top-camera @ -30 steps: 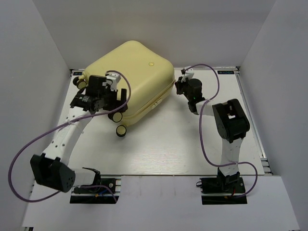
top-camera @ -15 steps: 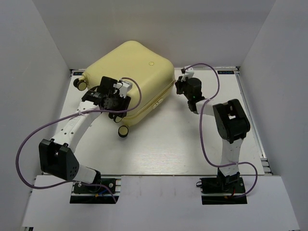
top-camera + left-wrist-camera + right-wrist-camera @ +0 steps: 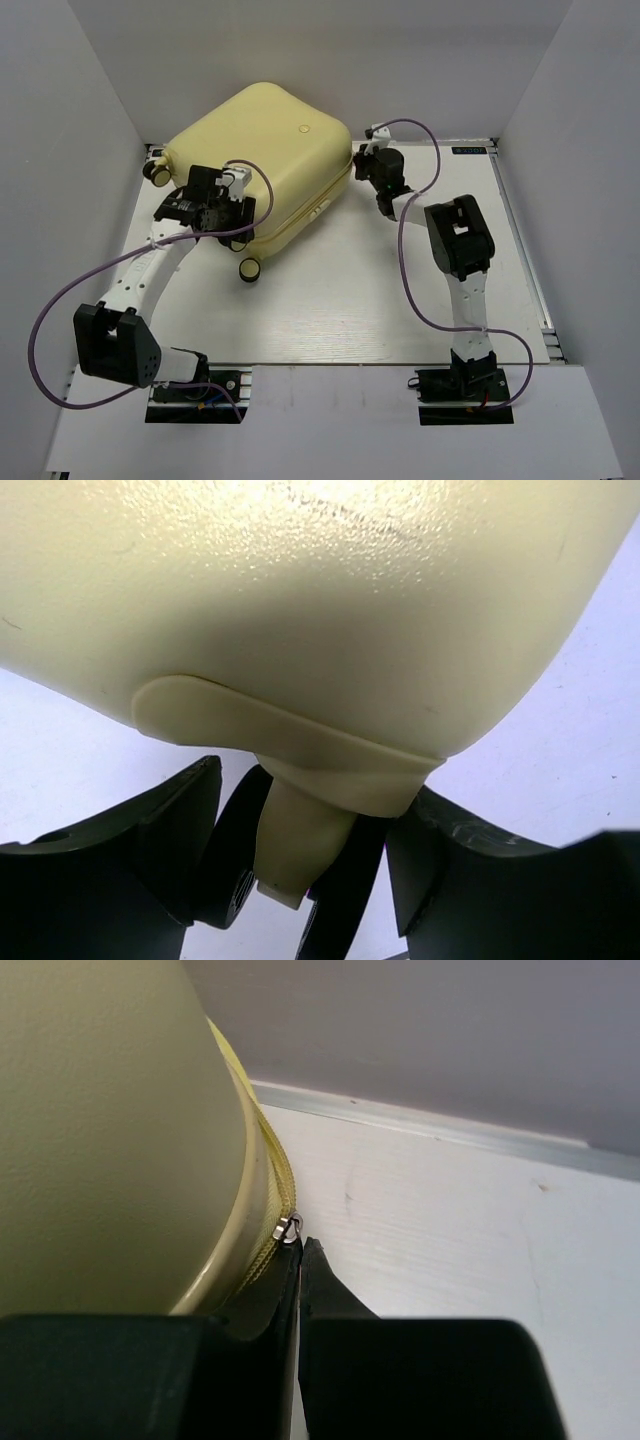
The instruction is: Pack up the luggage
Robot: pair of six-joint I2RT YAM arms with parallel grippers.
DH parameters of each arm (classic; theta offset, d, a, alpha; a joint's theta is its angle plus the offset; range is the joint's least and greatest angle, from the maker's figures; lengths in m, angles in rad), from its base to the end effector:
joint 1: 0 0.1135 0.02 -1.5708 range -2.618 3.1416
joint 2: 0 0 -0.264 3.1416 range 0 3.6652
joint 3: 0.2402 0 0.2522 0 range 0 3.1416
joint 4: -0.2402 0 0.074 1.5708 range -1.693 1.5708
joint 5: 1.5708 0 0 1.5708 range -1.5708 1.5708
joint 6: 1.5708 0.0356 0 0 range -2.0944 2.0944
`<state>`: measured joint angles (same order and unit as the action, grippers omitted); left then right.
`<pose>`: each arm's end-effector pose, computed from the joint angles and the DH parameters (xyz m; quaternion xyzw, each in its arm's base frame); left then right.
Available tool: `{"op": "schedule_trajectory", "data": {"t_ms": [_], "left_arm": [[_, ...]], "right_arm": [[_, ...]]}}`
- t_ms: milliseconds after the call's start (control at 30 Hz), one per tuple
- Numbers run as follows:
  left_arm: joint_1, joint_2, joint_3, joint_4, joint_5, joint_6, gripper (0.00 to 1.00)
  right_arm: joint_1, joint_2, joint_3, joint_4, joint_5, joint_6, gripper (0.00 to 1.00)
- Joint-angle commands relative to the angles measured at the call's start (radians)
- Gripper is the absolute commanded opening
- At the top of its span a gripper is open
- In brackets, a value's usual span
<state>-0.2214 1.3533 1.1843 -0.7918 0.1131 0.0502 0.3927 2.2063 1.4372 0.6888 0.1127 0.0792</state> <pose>0.2696 -0.0648 0.2996 0.1458 0.9413 -0.0793 0.2941 0.4667 0.1890 0.1899 -0.0768 0.7307 0.1180 0.6680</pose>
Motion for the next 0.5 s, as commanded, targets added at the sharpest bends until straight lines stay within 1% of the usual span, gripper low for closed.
{"op": "schedule_trajectory", "data": {"t_ms": [0,67,100,133,167,200,233,267,333,367,400,433,467], "left_arm": [[0.140,0.013,-0.032,-0.169,-0.382,-0.087,0.00],[0.157,0.029,-0.034,-0.164,-0.374,-0.069,0.00],[0.166,0.029,-0.034,-0.158,-0.375,-0.062,0.00],[0.174,0.039,-0.029,-0.161,-0.365,-0.058,0.00],[0.185,0.044,-0.025,-0.168,-0.362,-0.061,0.00],[0.188,0.049,-0.022,-0.164,-0.363,-0.017,0.00],[0.192,0.055,-0.020,-0.175,-0.356,-0.004,0.00],[0.194,0.058,-0.012,-0.173,-0.362,0.017,0.00],[0.205,0.056,-0.009,-0.188,-0.380,0.026,0.00],[0.212,0.056,0.000,-0.188,-0.382,0.031,0.00],[0.243,0.041,-0.003,-0.187,-0.391,0.031,0.00],[0.260,0.038,-0.006,-0.187,-0.386,0.033,0.00],[0.270,0.032,-0.005,-0.187,-0.391,0.031,0.00]], "right_arm": [[-0.117,0.098,0.132,0.144,-0.048,-0.044,0.00],[-0.153,0.170,0.221,0.099,-0.369,-0.030,0.00],[-0.163,0.191,0.329,0.048,-0.562,-0.044,0.00],[-0.167,0.267,0.395,-0.065,-0.646,-0.050,0.00],[-0.173,0.294,0.560,-0.169,-0.768,-0.053,0.00],[-0.172,0.311,0.598,-0.192,-0.863,-0.061,0.00],[-0.170,0.347,0.624,-0.240,-0.907,-0.071,0.00],[-0.158,0.357,0.665,-0.259,-0.982,-0.120,0.00],[-0.143,0.348,0.651,-0.265,-0.929,-0.197,0.00],[-0.135,0.345,0.617,-0.255,-0.860,-0.214,0.00],[-0.132,0.351,0.618,-0.246,-0.799,-0.226,0.00],[-0.121,0.381,0.626,-0.232,-0.780,-0.214,0.00],[-0.117,0.394,0.667,-0.200,-0.754,-0.194,0.00]]}}
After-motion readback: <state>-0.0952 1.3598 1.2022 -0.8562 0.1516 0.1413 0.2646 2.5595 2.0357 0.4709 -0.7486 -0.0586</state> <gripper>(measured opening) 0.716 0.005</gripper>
